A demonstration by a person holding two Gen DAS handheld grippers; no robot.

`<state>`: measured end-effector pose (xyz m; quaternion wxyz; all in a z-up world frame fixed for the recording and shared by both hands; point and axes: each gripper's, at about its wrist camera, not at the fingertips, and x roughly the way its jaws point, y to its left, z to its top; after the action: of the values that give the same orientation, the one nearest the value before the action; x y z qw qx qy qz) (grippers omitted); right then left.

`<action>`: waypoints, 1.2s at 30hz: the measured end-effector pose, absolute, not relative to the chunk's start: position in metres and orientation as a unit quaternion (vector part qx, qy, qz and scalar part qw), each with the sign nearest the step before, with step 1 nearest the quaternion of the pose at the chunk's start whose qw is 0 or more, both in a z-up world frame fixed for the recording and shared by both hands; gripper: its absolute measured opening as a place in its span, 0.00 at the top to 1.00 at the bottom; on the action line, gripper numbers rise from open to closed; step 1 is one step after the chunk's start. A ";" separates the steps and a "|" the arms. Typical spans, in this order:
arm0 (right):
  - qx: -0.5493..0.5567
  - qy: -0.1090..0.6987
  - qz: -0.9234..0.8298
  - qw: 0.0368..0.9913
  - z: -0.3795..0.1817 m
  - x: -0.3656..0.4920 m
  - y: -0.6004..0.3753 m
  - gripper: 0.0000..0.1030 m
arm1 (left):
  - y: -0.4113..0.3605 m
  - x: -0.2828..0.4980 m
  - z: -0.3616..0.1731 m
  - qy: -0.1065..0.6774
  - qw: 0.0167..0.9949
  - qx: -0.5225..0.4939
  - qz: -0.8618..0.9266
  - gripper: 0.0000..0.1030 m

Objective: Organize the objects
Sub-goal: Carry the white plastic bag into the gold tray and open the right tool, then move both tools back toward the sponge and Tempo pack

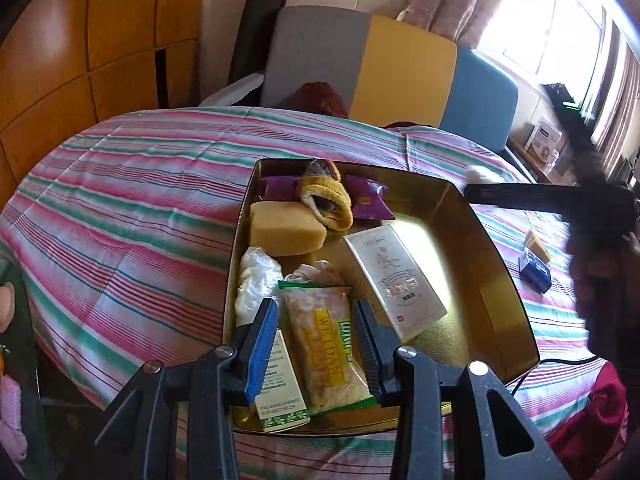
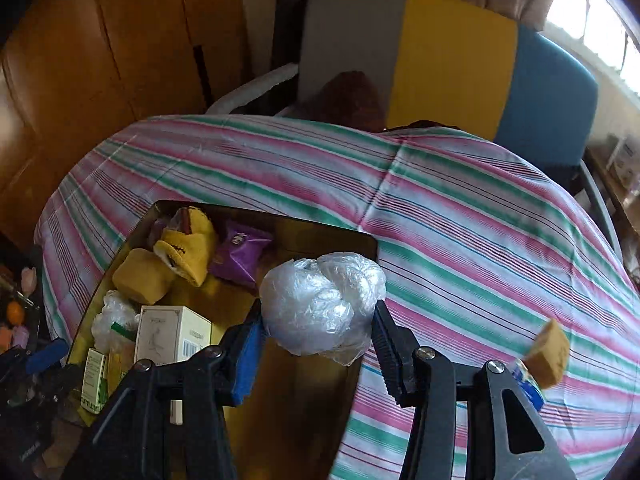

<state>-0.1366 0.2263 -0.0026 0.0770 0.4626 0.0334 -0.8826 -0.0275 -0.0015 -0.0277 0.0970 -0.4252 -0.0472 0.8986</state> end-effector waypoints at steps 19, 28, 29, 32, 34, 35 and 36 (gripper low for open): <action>0.497 0.005 -0.865 0.071 -0.056 -0.186 0.209 0.21 | -0.007 -0.033 -0.040 -0.058 0.096 -0.442 0.890 0.62; 0.478 -0.051 -0.874 0.074 -0.029 -0.139 0.243 0.11 | 0.003 -0.024 -0.027 -0.039 0.102 -0.427 0.898 0.62; 0.476 -0.054 -0.875 0.072 -0.026 -0.133 0.249 0.10 | 0.005 -0.023 -0.026 -0.037 0.104 -0.426 0.898 0.62; 0.470 -0.064 -0.878 0.067 -0.019 -0.114 0.268 0.10 | 0.010 -0.020 -0.024 -0.031 0.109 -0.425 0.898 0.62; 0.465 -0.067 -0.881 0.055 -0.016 -0.101 0.285 0.09 | 0.014 -0.018 -0.022 -0.026 0.114 -0.423 0.899 0.62; 0.463 -0.069 -0.882 0.048 -0.014 -0.096 0.294 0.09 | 0.016 -0.017 -0.021 -0.024 0.116 -0.422 0.899 0.62; 0.461 -0.072 -0.883 0.041 -0.012 -0.090 0.304 0.09 | 0.019 -0.016 -0.020 -0.020 0.119 -0.420 0.899 0.62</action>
<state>-0.0897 0.3036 -0.0120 0.0408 0.4612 -0.0720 -0.8834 -0.0158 0.0194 -0.0196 0.1188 -0.4203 -0.0203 0.8993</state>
